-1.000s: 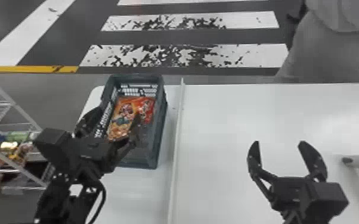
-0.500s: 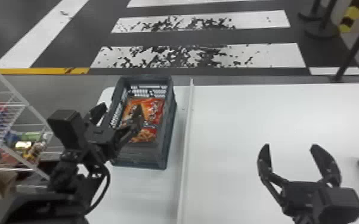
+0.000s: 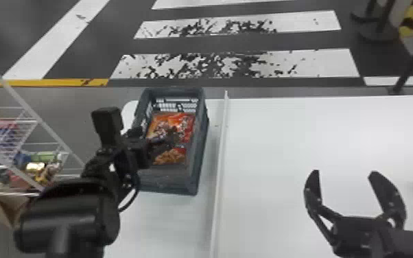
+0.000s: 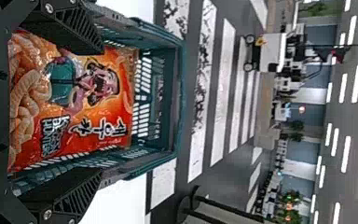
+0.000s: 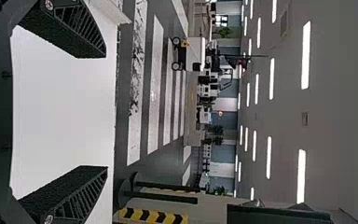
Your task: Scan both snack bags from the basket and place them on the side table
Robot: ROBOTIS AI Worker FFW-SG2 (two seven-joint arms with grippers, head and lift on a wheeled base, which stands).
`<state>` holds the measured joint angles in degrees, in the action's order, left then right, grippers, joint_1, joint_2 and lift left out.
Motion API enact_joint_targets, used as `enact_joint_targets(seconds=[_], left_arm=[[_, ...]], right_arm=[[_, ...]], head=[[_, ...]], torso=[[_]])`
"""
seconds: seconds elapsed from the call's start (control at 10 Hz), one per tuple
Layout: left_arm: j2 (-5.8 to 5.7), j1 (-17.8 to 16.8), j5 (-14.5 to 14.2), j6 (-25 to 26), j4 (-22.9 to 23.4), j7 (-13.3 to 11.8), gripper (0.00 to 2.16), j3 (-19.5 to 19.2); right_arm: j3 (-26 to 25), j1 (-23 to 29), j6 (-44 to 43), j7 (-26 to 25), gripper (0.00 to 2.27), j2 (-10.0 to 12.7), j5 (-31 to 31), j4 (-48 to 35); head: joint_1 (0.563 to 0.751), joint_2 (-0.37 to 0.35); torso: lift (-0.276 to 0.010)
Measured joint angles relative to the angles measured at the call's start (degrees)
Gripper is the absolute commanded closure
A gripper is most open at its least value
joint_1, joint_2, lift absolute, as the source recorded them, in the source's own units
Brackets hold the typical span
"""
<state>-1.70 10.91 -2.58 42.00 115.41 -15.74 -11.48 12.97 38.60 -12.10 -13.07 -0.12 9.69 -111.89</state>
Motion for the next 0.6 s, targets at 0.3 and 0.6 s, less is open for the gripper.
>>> enact_joint_targets(seconds=[0.3,0.6], left_arm=[[-1.38,-8.13,-0.05,5.67,-8.35,-0.18,0.1,0.7],[-3.46,-16.39,-0.18,9.31,-18.07,-1.85,0.17,1.97]], right_arm=[[0.43,0.66,-0.76,-0.49,0.07,0.12,1.72,0.33],[0.72,0.54,-0.67,-0.56,0.07,0.12,3.15,0.94]], head=[[0.695,0.179],[0.695,0.178]], torso=[[-0.075],[-0.075]])
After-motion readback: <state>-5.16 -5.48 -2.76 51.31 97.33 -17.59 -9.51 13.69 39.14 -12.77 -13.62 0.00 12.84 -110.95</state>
